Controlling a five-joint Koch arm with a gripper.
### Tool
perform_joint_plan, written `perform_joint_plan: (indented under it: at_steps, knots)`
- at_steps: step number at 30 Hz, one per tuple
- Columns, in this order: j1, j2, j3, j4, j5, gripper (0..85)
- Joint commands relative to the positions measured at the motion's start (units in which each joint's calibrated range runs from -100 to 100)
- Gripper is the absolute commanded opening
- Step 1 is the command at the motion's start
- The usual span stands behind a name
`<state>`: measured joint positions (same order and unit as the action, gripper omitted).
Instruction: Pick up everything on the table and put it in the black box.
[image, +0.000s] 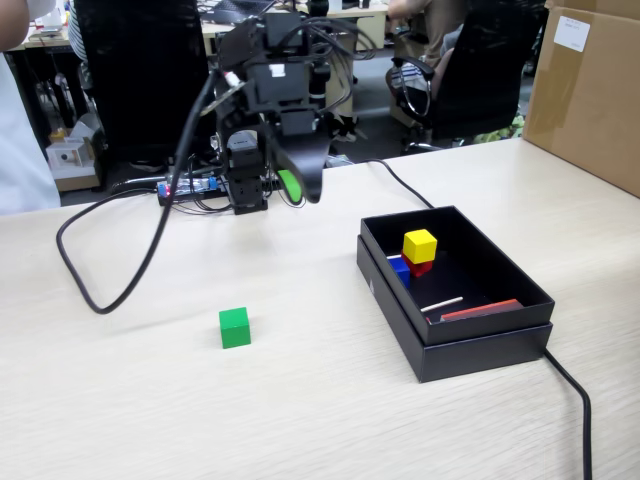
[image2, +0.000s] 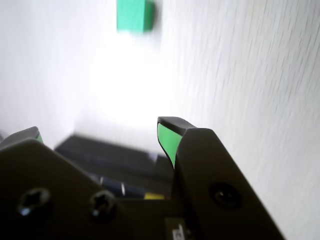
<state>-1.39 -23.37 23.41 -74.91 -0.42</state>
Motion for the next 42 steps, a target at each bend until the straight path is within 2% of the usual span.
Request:
perform_joint_plan:
  at_steps: [1,8,21,26,30,33,35,38,42]
  knots:
    - [-3.08,5.41,1.88,2.56,-2.3,48.8]
    - [-6.89,23.42,5.51,5.41,-3.81,48.4]
    - [-7.18,43.27,15.75,5.41,-3.71,46.8]
    - [-7.18,47.06,18.47,5.41,-3.27,26.6]
    - [-7.33,47.86,20.19,5.41,-2.49,4.5]
    - [-7.08,43.27,19.29,5.41,-2.0,2.5]
    - [-5.67,33.64,17.66,5.41,-1.51,2.5]
    - [0.73,12.98,13.94,5.41,-0.29,2.7]
    - [7.47,5.75,13.85,5.41,1.56,2.7]
